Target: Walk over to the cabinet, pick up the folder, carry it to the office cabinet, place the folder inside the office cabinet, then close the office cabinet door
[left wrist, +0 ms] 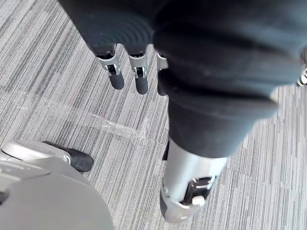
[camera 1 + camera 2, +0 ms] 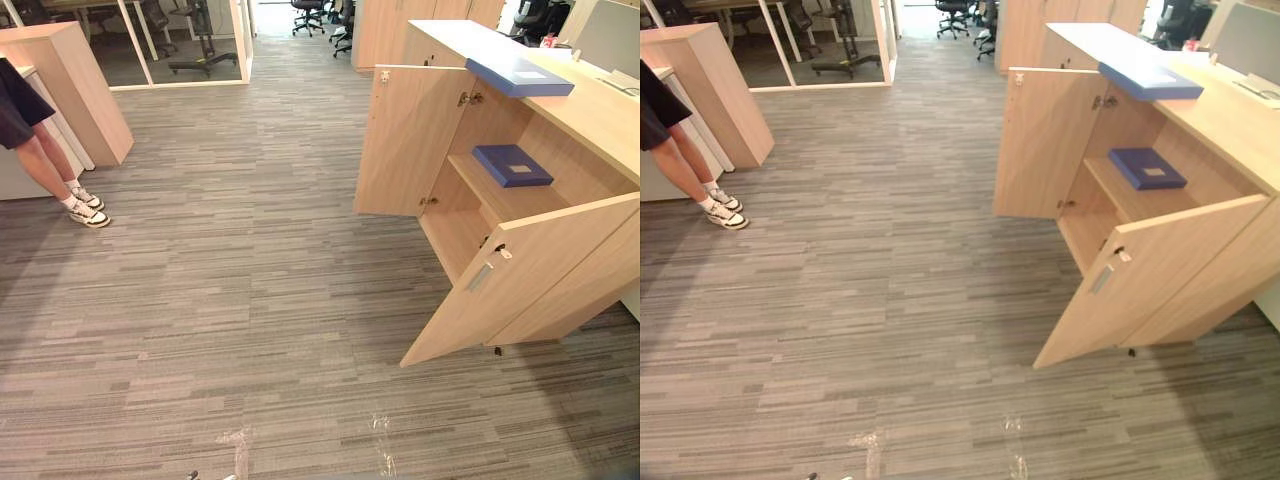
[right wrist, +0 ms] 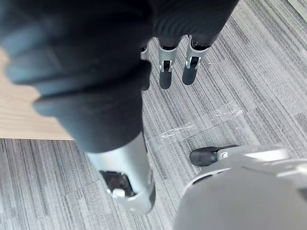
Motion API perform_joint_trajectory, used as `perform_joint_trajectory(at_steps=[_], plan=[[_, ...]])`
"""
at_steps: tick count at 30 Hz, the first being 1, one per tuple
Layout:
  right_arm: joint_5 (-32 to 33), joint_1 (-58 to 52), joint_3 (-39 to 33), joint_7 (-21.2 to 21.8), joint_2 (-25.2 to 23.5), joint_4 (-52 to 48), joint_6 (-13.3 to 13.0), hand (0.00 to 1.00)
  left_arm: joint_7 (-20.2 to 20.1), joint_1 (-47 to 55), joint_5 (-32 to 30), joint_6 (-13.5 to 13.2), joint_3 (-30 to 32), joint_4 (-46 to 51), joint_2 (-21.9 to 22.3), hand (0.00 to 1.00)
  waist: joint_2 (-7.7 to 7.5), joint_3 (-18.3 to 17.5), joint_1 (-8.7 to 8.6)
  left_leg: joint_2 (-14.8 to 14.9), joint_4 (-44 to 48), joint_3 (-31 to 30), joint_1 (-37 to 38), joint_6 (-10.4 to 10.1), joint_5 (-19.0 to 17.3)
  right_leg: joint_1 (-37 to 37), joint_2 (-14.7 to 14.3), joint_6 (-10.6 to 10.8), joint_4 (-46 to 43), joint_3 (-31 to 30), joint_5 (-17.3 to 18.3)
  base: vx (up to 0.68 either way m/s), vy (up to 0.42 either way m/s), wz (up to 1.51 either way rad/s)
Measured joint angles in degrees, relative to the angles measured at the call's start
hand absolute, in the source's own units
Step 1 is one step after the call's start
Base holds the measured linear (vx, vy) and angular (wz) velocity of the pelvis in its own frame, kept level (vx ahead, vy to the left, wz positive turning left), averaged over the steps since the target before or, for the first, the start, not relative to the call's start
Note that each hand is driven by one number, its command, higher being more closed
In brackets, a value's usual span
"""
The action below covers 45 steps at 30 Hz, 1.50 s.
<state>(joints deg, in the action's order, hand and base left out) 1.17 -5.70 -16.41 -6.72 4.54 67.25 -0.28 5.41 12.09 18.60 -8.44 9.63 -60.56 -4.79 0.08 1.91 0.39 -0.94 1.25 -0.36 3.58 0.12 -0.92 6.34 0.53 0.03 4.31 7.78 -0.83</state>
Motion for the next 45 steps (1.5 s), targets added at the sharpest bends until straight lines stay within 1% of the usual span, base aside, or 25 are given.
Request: perform_joint_trajectory(at_steps=[3,5,8,13,16,20,26,31,34,37,39,40,41,42,44,45], plan=[[0.00,1.77,-0.34,0.32,-0.42,0.00,-0.11,0.00,-2.50,-1.11,4.35,-0.18,-0.07,-0.27,0.09,0.00,-0.08,0.59,0.14,0.17,-0.75,0.04,1.02,-0.06,0.04,0.84,-0.16,0.45,0.45,0.14,-0.08,0.02,-0.004,-0.01],[0.00,2.61,-0.35,0.77,-0.54,-0.02,-0.39,0.00,-3.59,-1.62,6.19,-0.28,-0.21,-0.27,0.23,0.00,-0.02,1.07,0.21,0.17,-1.15,0.12,1.49,-0.15,0.12,1.05,-0.15,0.92,0.46,0.14,0.03,0.01,0.004,-0.02],[0.02,3.41,-0.42,0.98,-1.06,-0.02,-0.42,0.00,-3.87,-1.82,6.19,-0.68,-0.33,-0.27,0.29,0.00,0.04,1.26,0.25,0.17,-1.17,0.22,1.55,-0.15,0.12,1.05,-0.10,1.38,0.46,0.14,0.07,0.00,0.000,0.00],[-0.02,4.46,-0.48,0.99,-2.96,-0.05,-0.72,0.00,-3.76,-1.89,5.44,-1.37,-0.52,-0.24,0.33,0.00,0.02,1.44,0.31,0.18,-1.21,0.22,1.60,-0.25,0.27,1.06,-0.11,1.35,0.47,0.14,0.05,0.00,0.000,0.00],[-0.02,4.50,-0.49,0.95,-3.00,-0.04,-0.85,0.00,-3.60,-1.88,3.46,-1.77,-0.52,-0.23,0.25,0.00,0.02,1.48,0.41,0.17,-1.24,0.24,1.65,-0.25,0.31,1.07,-0.10,1.30,0.46,0.14,0.02,0.00,0.000,0.00],[0.02,4.51,-1.50,0.95,-3.12,-0.02,-0.90,0.00,-3.51,-1.88,3.16,-1.85,-0.54,-0.23,0.24,0.00,0.02,1.58,0.40,0.17,-1.33,0.28,2.08,-0.25,0.31,1.44,-0.11,1.25,0.47,0.14,-0.01,0.00,0.000,0.00],[-0.05,4.52,-2.03,0.99,-3.23,-0.01,-0.90,0.00,-3.51,-1.92,-0.53,-1.88,-0.90,-0.24,-0.15,0.00,-0.02,1.74,0.38,0.18,-1.77,0.76,2.95,-0.24,0.32,1.96,-0.10,1.19,0.49,-0.12,-0.05,0.00,0.009,-0.03],[-0.06,4.52,-2.03,1.02,-3.22,-0.01,-0.90,0.00,-3.51,-1.97,-1.41,-1.93,-1.67,-0.25,-0.52,0.00,-0.03,2.00,0.35,0.22,-1.94,0.99,3.14,-0.25,0.31,1.96,-0.13,1.17,0.74,-0.21,-0.07,0.00,0.005,-0.02],[-0.07,4.63,-2.04,1.03,-3.20,-0.01,-0.90,0.00,-3.35,-2.08,-3.01,-2.01,-1.69,-0.25,-0.67,0.00,0.00,2.46,0.36,0.22,-1.95,1.03,3.17,-0.25,0.30,1.97,-0.13,1.13,0.74,-0.21,-0.09,0.00,0.000,0.00],[-0.06,4.86,-2.23,1.07,-3.20,0.02,-0.90,0.00,-3.34,-2.11,-3.02,-2.01,-1.68,-0.26,-0.71,0.00,0.03,2.75,0.36,0.24,-1.88,1.06,3.13,-0.28,0.26,1.96,-0.15,1.12,0.74,-0.20,-0.09,0.00,0.000,0.00],[-0.05,4.93,-2.56,1.14,-3.25,0.03,-0.95,0.00,-3.35,-2.14,-2.82,-2.03,-1.41,-0.21,-0.71,0.00,0.06,3.38,0.26,0.31,1.95,1.22,1.12,-0.53,-1.92,1.83,-0.10,1.08,0.74,-0.16,-0.01,0.00,0.000,0.00],[-0.03,5.09,-2.84,1.15,-3.38,-0.16,-0.99,0.00,-3.38,-2.13,-2.69,-2.07,-0.38,0.32,-0.44,0.00,0.11,4.35,0.29,0.65,7.13,1.50,-1.25,-0.57,-4.53,1.94,-0.19,0.84,0.74,-0.04,0.77,-0.01,0.013,-0.04],[-0.02,5.18,-3.00,1.18,-3.51,-0.39,-1.02,0.00,-3.38,-2.15,-2.52,-2.07,0.36,0.46,-0.09,0.00,0.36,4.90,0.30,1.09,10.07,1.64,-2.44,-0.80,-5.91,2.08,-0.41,0.58,0.72,0.09,1.00,-0.01,0.030,-0.05],[0.05,4.96,-2.94,1.14,-3.71,-2.44,-0.96,0.00,-3.48,-2.25,-1.62,-2.04,2.52,1.21,0.52,0.00,0.50,6.49,0.50,2.29,19.96,3.65,-6.89,-2.70,-8.51,2.68,-0.28,-0.22,0.71,1.89,2.00,-0.01,0.039,0.00],[0.04,4.96,-2.18,1.08,-3.86,-3.55,-0.93,0.00,-3.60,-2.30,-0.66,-2.03,3.46,2.14,0.59,0.00,0.32,7.29,0.65,3.18,28.59,6.09,-11.98,-2.54,-10.00,2.95,0.06,-0.43,0.01,1.62,2.17,0.01,0.059,-0.03],[0.03,4.83,-1.99,0.95,-3.56,-4.14,-0.86,0.00,-3.66,-1.93,0.07,-2.08,4.85,3.06,1.56,0.00,0.49,7.89,1.00,4.58,31.82,7.38,-14.63,-1.27,-12.53,2.86,0.42,-0.32,-1.29,1.28,3.04,0.07,0.099,-0.11]])
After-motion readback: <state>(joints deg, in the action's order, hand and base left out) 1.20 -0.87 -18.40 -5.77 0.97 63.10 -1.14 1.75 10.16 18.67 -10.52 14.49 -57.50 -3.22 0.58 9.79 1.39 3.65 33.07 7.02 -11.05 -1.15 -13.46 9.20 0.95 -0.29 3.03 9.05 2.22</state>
